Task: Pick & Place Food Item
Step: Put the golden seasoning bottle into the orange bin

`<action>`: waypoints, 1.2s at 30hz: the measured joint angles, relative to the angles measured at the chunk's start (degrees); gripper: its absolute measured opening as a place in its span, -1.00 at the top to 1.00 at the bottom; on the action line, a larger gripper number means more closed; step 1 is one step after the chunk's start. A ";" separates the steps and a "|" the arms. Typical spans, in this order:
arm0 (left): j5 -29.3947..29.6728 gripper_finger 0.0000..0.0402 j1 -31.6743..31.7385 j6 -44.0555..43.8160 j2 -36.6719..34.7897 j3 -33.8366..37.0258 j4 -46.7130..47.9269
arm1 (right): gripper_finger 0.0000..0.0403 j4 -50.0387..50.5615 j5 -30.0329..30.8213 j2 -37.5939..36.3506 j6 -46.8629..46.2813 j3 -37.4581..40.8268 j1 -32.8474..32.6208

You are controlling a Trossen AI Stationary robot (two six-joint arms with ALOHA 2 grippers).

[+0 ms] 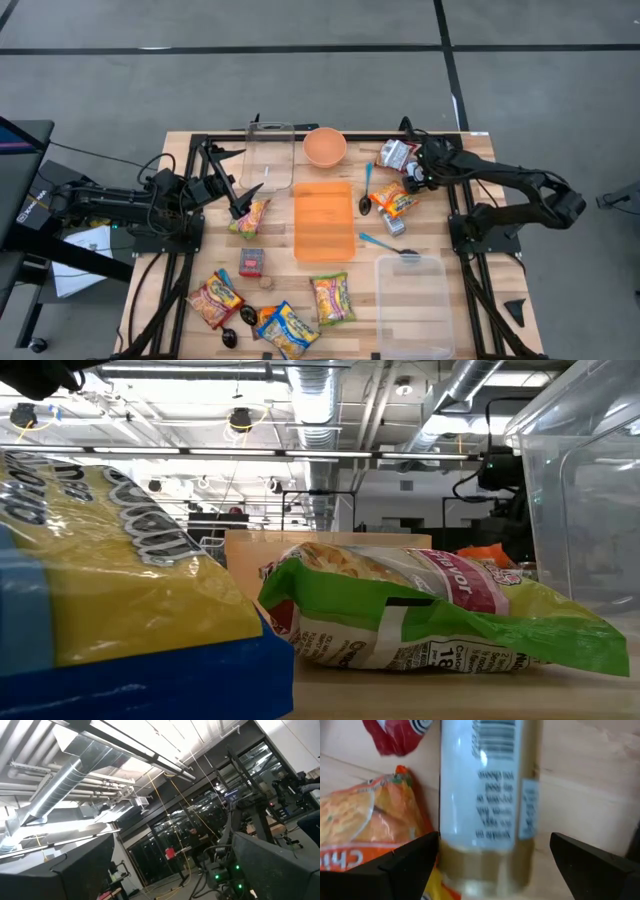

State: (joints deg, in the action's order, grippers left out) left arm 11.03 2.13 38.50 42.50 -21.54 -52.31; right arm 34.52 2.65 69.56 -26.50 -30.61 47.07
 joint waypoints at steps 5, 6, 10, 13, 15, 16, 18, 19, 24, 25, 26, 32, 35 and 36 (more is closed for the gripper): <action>0.00 -0.99 0.00 0.01 0.00 0.00 0.42 | -0.80 -0.94 -0.04 3.52 1.19 0.00 0.00; 0.00 -0.99 0.00 0.02 0.00 0.00 0.42 | -0.77 -0.74 -0.04 3.99 1.39 0.00 -0.02; 0.00 -0.99 0.00 0.02 0.00 0.00 0.43 | -0.57 -0.70 -0.04 4.76 1.64 0.00 -0.02; 0.00 -0.99 0.00 0.02 0.00 0.00 0.46 | -0.38 -0.69 -0.04 4.16 1.62 0.00 -0.17; 0.00 -0.99 0.00 0.02 0.00 0.00 0.44 | -0.34 -0.47 -0.06 3.26 1.62 0.02 -0.51; 0.00 -0.99 0.00 0.02 0.00 0.00 0.46 | -0.34 -0.45 -0.04 2.73 1.60 0.04 -0.68; 0.00 -0.99 0.00 0.02 0.00 0.00 0.46 | -0.34 -0.33 -0.04 1.49 1.57 0.04 -1.27; 0.00 -0.99 0.00 0.02 0.00 0.00 0.46 | -0.34 -0.06 -0.05 0.77 1.56 0.04 -1.57; 0.00 -0.99 0.00 0.11 0.00 0.00 0.48 | -0.34 3.40 -0.07 -4.43 0.12 0.02 -3.32; 0.00 -0.99 0.00 0.11 0.00 0.00 0.55 | -0.34 4.49 -0.06 -5.82 -0.19 0.02 -3.71; 0.00 -0.99 0.00 0.12 -0.02 0.00 0.77 | -0.34 5.48 -0.06 -7.32 -0.57 0.02 -4.12; -2.25 -0.99 0.02 0.53 0.00 0.00 2.44 | -0.34 6.32 -3.64 -16.78 -4.72 0.02 -8.51; -6.45 -0.99 0.02 1.40 0.16 0.00 4.10 | -0.34 3.85 -6.70 -20.85 -8.36 0.02 -12.09; -7.67 -0.99 0.02 1.60 0.66 -0.02 4.09 | -0.34 2.71 -7.60 -22.05 -9.37 0.02 -13.49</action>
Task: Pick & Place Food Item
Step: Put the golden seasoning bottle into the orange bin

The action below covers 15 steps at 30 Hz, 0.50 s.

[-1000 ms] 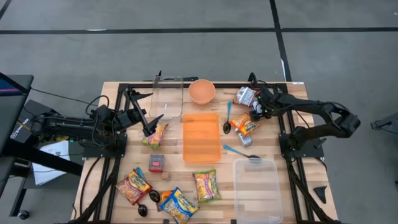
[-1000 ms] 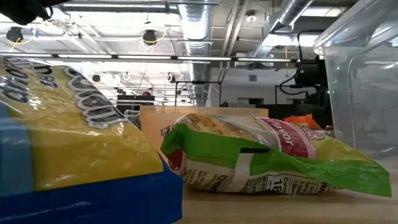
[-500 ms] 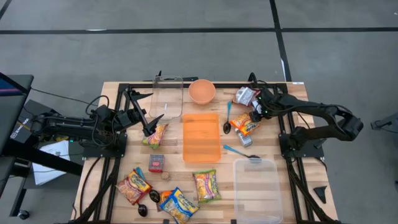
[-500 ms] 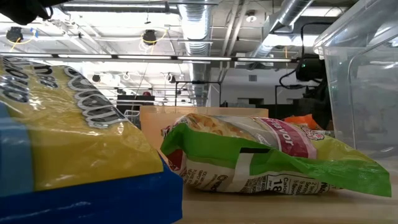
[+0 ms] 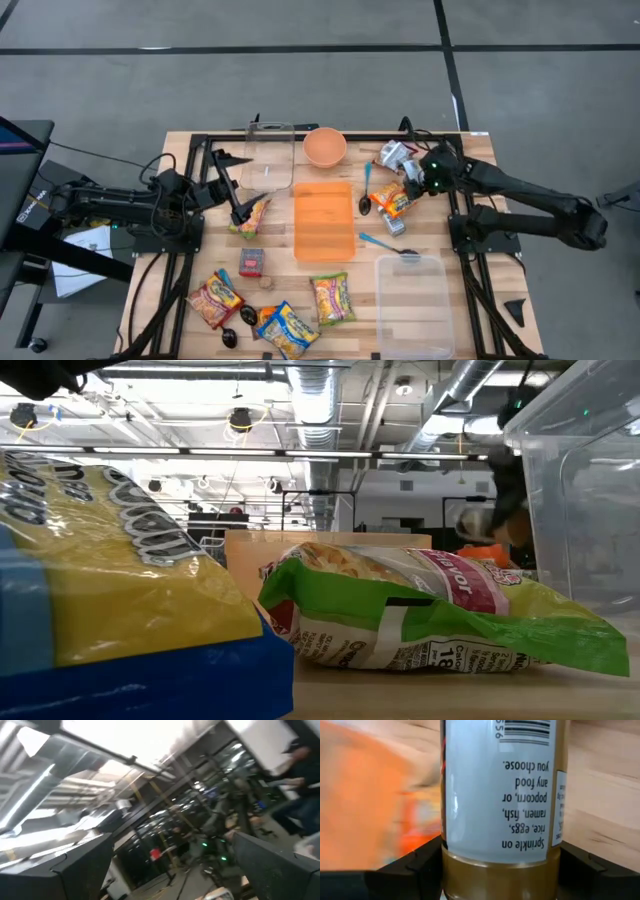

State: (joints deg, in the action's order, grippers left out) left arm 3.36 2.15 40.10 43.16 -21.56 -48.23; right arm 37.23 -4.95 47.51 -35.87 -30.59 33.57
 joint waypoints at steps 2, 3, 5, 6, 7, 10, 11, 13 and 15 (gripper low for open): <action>-2.62 -0.99 0.00 0.11 0.98 0.00 0.36 | -0.34 -2.75 -1.99 -1.91 -1.64 0.00 -3.05; -4.17 -0.99 0.02 0.25 1.70 0.00 0.36 | -0.34 -4.38 -2.97 -2.63 -2.01 0.00 -4.62; -7.76 -0.99 0.02 1.61 3.48 -0.04 0.05 | -0.34 -8.60 -5.27 -3.40 -2.07 -0.04 -8.07; -9.36 -0.99 0.02 1.91 4.44 -0.02 -0.40 | -0.34 -10.75 -6.51 -3.53 -1.93 -0.04 -9.86; -10.45 -0.99 0.00 1.94 5.60 -0.13 -1.40 | -0.34 -12.99 -7.59 -3.49 -1.86 -0.04 -11.70; -11.10 -0.99 0.01 1.32 9.23 -2.25 -1.48 | -0.34 -18.29 -8.72 -1.99 -1.82 -0.93 -16.92; -11.10 -0.99 0.02 0.84 10.65 -3.30 -1.20 | -0.34 -19.41 -8.72 -0.99 -1.68 -1.67 -18.46; -11.00 -0.99 0.02 -0.04 13.79 -5.38 -0.28 | -0.34 -20.15 -8.56 1.40 -0.97 -3.79 -20.84; -11.02 -0.99 0.00 -0.31 17.31 -7.49 0.90 | -0.34 -20.22 -8.25 4.70 0.37 -6.59 -22.94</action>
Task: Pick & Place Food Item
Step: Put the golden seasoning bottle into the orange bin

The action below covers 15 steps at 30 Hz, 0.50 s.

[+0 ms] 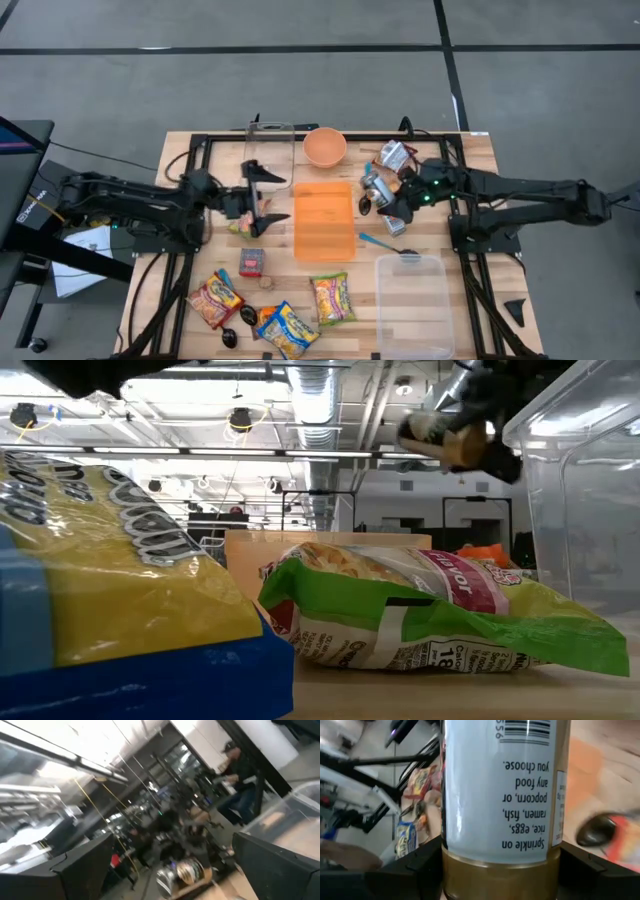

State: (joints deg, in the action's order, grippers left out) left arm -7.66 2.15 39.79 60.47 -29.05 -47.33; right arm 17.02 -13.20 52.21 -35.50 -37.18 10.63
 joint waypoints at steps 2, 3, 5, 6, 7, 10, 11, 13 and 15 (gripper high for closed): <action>-0.14 -0.99 0.00 -0.02 3.11 -2.51 2.20 | -0.34 0.42 0.01 3.60 1.56 -2.83 -1.94; -0.15 -0.99 0.02 -0.06 4.66 -3.79 3.52 | -0.34 0.53 -0.07 5.64 2.46 -4.52 -2.85; -0.17 -0.99 0.00 -0.13 7.65 -6.41 6.38 | -0.34 1.24 -0.16 9.74 4.51 -7.96 -4.70; -0.15 -0.99 0.00 -0.16 9.01 -7.55 7.33 | -0.34 1.85 -0.27 11.80 5.64 -9.86 -5.55; -0.17 -0.99 0.00 -0.18 10.11 -8.55 8.47 | -0.34 2.97 -0.27 13.89 6.96 -11.77 -6.32; -0.17 -0.99 -0.26 -0.20 13.12 -10.69 9.84 | -0.34 6.90 -0.27 20.12 10.13 -17.54 -8.21; -0.17 -0.99 -0.39 -0.20 13.71 -11.01 10.71 | -0.34 8.24 -0.26 22.05 11.02 -19.48 -8.78; -0.13 -0.99 -0.98 -0.20 14.82 -12.23 12.63 | -0.34 11.67 -0.27 25.53 12.88 -23.72 -9.85; -0.24 -0.99 -1.76 -0.77 15.05 -13.30 15.43 | -0.34 14.92 -0.25 28.44 14.40 -27.48 -10.80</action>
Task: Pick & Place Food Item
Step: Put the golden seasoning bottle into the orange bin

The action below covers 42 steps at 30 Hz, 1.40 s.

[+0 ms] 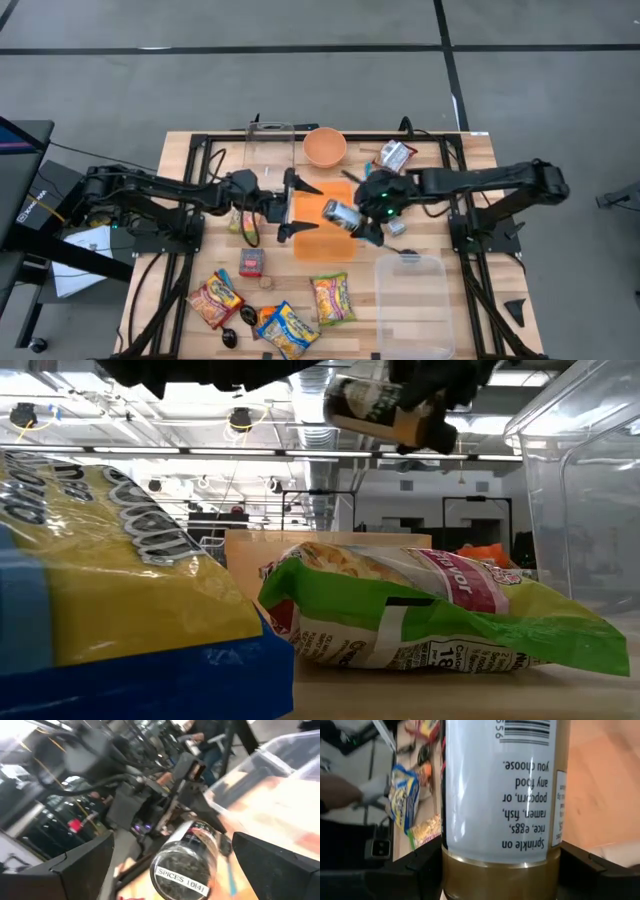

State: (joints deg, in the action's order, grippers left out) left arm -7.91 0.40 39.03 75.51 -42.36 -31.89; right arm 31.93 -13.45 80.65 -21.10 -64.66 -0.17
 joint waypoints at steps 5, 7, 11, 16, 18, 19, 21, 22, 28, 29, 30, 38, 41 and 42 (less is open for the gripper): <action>-1.85 -0.99 -2.40 -1.60 -0.13 -1.64 4.24 | -0.34 4.09 0.00 4.40 2.45 -7.34 -1.97; -2.47 -0.99 -3.34 -1.62 -0.14 -1.76 4.43 | -0.34 5.21 0.02 4.96 2.94 -8.94 -2.49; -2.62 -0.99 -3.99 -1.62 -0.14 -1.76 4.47 | -0.34 5.19 0.22 5.04 3.12 -10.25 -2.92; -2.50 -0.99 -3.74 -1.62 -0.14 -1.76 3.74 | -0.34 4.77 1.05 5.06 3.12 -10.27 -2.92; -2.51 -0.99 -3.43 -1.62 -0.14 -1.78 3.50 | -0.34 4.05 1.01 5.06 3.12 -10.27 -2.92; -2.53 -0.99 -3.27 -1.69 -0.14 -1.78 3.58 | -0.34 3.39 0.79 5.06 3.12 -10.27 -2.92; -2.51 -0.99 -3.21 -1.79 -0.14 -1.78 3.43 | -0.34 1.90 0.16 5.06 3.11 -10.27 -2.92; -2.49 -0.99 -3.21 -1.79 -0.14 -1.80 3.38 | -0.34 1.46 0.12 5.06 3.11 -10.27 -2.92; -2.46 -0.99 -3.21 -1.81 -0.12 -1.80 3.53 | -0.34 0.63 -0.22 5.06 3.12 -10.27 -2.92; -2.42 -0.99 -3.18 -1.79 -0.12 -1.80 3.53 | -0.34 0.28 -0.22 5.06 3.12 -10.27 -2.92; -2.33 -0.99 -3.02 -1.79 -0.12 -1.80 3.53 | -0.34 -0.13 -0.22 5.06 3.11 -10.27 -2.92; -2.14 -0.87 -2.55 -1.81 -0.12 -1.78 2.96 | -0.34 -0.87 -0.24 5.06 3.20 -10.27 -2.72; -2.14 -0.70 -2.55 -1.81 -0.12 -1.78 2.00 | -0.34 -0.78 -0.20 5.06 3.30 -10.27 -2.70; -2.14 -0.64 -2.55 -1.81 -0.12 -1.78 1.86 | -0.34 -0.80 -0.20 5.06 3.30 -10.27 -2.70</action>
State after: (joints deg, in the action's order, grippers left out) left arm -10.04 -2.15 37.21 75.40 -44.14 -30.03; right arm 31.14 -13.65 85.71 -17.80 -74.94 -2.87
